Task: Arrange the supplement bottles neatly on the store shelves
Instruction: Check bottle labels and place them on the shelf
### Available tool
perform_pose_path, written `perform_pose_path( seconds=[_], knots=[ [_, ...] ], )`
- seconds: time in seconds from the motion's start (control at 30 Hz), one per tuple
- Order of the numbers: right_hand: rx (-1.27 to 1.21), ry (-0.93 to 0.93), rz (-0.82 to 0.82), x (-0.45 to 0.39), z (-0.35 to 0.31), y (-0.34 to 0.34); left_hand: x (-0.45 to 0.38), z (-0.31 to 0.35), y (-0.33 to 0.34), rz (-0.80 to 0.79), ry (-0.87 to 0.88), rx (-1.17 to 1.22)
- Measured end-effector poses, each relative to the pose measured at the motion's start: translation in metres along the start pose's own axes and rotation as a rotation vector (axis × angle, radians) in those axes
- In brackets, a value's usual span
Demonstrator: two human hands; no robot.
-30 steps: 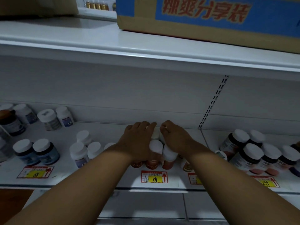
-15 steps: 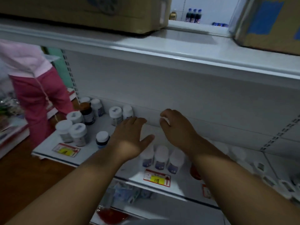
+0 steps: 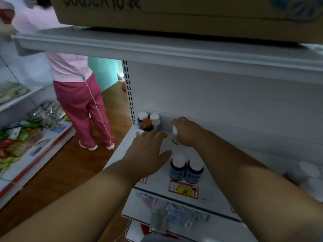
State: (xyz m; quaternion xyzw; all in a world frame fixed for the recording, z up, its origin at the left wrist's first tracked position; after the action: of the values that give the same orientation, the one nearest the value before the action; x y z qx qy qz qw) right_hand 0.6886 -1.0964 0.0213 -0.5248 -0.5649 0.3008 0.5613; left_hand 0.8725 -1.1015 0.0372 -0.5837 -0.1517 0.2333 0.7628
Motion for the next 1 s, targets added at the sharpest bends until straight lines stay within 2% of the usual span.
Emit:
perform_pose_path(
  seconds=[0.07,0.17,0.33,0.4,0.5,0.53,0.6,0.67,0.77,0.83,1.0],
  knots=[
    [0.079,0.035,-0.003,-0.001,-0.001,0.005,-0.002,-0.008,0.001,-0.005,-0.004,0.028],
    [0.066,0.07,0.053,0.002,0.001,0.006,-0.004,-0.013,0.007,-0.007,0.021,0.083],
    [-0.003,0.107,-0.011,0.009,0.008,0.008,-0.005,-0.013,0.007,0.017,0.115,0.141],
    [-0.207,0.093,0.039,0.02,0.012,0.002,-0.002,-0.011,0.003,0.065,0.153,0.172],
    [-0.691,-0.038,0.218,0.056,0.019,-0.018,0.001,-0.009,-0.003,0.154,0.154,0.297],
    [-0.843,-0.107,0.222,0.071,0.019,-0.023,0.001,-0.007,-0.003,0.15,0.149,0.349],
    [-0.987,-0.206,0.173,0.097,0.019,-0.027,0.0,0.0,0.002,0.095,0.147,0.441],
    [-1.03,-0.252,0.147,0.118,0.018,-0.028,0.001,0.012,0.007,0.109,0.169,0.5],
    [-1.105,-0.256,0.221,0.139,0.017,-0.023,0.001,0.029,0.013,0.188,0.21,0.55],
    [-1.056,-0.217,0.271,0.147,0.016,-0.017,0.003,0.036,0.02,0.192,0.223,0.552],
    [-0.993,-0.157,0.31,0.151,0.011,-0.007,0.02,0.043,0.028,0.211,0.127,0.483]
  ],
)
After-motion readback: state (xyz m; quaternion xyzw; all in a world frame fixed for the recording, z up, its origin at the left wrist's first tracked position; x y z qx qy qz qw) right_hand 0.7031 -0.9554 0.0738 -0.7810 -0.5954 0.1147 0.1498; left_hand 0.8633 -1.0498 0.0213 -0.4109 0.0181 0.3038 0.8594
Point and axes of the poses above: each hand's wrist, its own x-axis away from the middle knuckle, its own y-axis out of the palm, z = x × y, the point moved 3 cm from there along -x, towards the middle knuckle, and after that the axes turned 14 degrees about -z, right-handed, at the moved point
